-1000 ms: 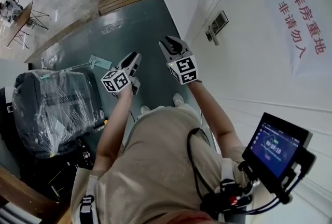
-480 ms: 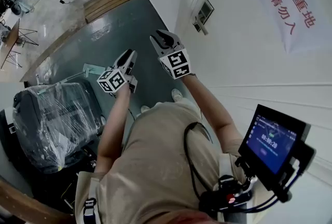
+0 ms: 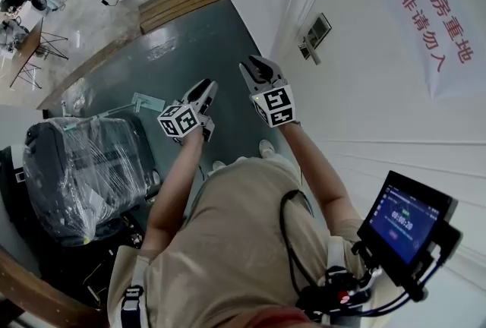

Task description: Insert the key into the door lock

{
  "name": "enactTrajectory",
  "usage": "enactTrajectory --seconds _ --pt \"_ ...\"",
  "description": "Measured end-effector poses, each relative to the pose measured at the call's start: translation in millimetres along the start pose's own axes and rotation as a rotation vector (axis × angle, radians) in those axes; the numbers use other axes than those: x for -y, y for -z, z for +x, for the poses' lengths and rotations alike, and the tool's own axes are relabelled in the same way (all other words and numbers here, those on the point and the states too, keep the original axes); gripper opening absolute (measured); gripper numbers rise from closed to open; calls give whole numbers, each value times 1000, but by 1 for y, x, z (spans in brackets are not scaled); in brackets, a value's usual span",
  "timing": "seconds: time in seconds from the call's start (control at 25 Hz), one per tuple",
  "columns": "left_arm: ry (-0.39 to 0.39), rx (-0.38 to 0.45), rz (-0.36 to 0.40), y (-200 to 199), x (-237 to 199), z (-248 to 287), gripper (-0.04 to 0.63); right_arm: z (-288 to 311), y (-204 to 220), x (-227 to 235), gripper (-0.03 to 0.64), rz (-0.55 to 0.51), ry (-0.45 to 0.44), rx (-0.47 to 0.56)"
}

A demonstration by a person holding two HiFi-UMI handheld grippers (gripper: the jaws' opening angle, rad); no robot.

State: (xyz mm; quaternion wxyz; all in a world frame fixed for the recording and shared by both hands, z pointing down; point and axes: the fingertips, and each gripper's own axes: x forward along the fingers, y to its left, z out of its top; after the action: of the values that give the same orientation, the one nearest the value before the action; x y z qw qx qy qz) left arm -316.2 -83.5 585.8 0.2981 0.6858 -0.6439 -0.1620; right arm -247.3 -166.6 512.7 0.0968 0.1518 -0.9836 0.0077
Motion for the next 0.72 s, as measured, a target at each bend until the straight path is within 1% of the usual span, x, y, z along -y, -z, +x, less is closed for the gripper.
enactTrajectory --seconds 0.2,0.44,0.72 --pt "-26 38 -26 -6 -13 -19 138 9 2 -16 103 -21 -25 -20" --pt "-60 87 -66 -11 -34 -48 137 30 -5 -46 103 -51 -88 -21" --pt "-123 104 -88 -6 -53 -56 137 45 2 -48 103 -51 -142 -22"
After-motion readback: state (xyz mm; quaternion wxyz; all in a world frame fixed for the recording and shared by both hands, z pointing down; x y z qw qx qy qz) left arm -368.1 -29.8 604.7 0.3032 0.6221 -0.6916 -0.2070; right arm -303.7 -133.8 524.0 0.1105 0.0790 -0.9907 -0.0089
